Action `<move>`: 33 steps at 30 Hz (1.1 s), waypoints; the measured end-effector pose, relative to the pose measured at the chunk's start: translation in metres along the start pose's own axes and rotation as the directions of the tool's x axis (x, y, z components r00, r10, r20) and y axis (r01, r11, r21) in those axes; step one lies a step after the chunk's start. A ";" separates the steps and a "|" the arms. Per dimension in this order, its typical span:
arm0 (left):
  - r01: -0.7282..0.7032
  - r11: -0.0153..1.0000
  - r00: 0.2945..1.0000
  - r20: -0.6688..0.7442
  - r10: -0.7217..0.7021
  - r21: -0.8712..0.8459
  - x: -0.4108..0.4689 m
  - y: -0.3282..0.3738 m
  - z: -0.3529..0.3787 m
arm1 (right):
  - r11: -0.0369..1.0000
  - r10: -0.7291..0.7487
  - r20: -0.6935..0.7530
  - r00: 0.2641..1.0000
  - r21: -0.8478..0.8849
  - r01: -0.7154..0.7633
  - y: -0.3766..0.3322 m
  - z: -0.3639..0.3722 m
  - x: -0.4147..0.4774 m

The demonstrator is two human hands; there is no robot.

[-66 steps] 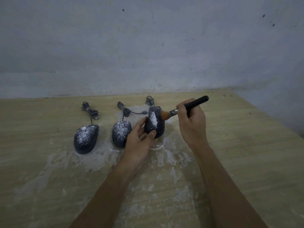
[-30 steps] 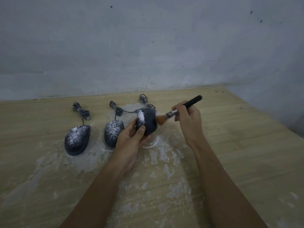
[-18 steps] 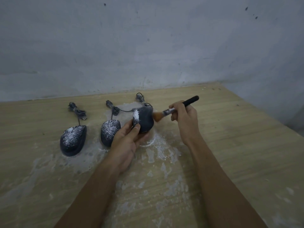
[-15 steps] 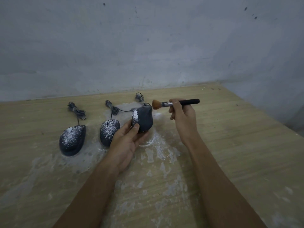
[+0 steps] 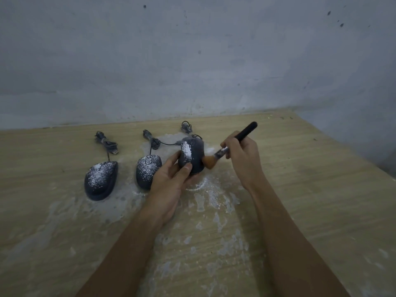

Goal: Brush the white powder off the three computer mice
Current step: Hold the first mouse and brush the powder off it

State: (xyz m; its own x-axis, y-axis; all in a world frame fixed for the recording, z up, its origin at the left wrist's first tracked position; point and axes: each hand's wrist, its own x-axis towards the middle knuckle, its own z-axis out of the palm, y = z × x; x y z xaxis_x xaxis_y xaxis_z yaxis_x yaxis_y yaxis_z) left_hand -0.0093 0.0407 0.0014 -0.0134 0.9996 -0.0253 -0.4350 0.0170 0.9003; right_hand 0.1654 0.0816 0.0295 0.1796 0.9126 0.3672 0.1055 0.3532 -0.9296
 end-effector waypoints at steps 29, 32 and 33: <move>-0.029 0.966 0.999 -0.015 0.034 0.256 0.004 -0.009 -0.006 | 0.982 -0.167 0.084 0.982 -0.076 0.174 -0.007 0.009 -0.002; -0.021 0.967 0.999 -0.030 0.030 0.254 0.004 -0.009 -0.005 | 0.984 -0.174 0.040 0.984 -0.042 0.175 -0.008 0.008 0.000; -0.020 0.968 0.999 -0.031 0.029 0.251 0.004 -0.009 -0.005 | 0.981 -0.177 0.045 0.983 -0.069 0.180 -0.008 0.009 0.000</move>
State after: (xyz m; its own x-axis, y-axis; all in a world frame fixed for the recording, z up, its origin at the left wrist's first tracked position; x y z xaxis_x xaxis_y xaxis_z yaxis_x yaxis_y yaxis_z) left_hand -0.0100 0.0448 -0.0091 -0.0544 0.9984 -0.0127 -0.1950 0.0019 0.9808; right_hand 0.1562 0.0806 0.0367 0.1136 0.8439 0.5243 0.2030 0.4969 -0.8437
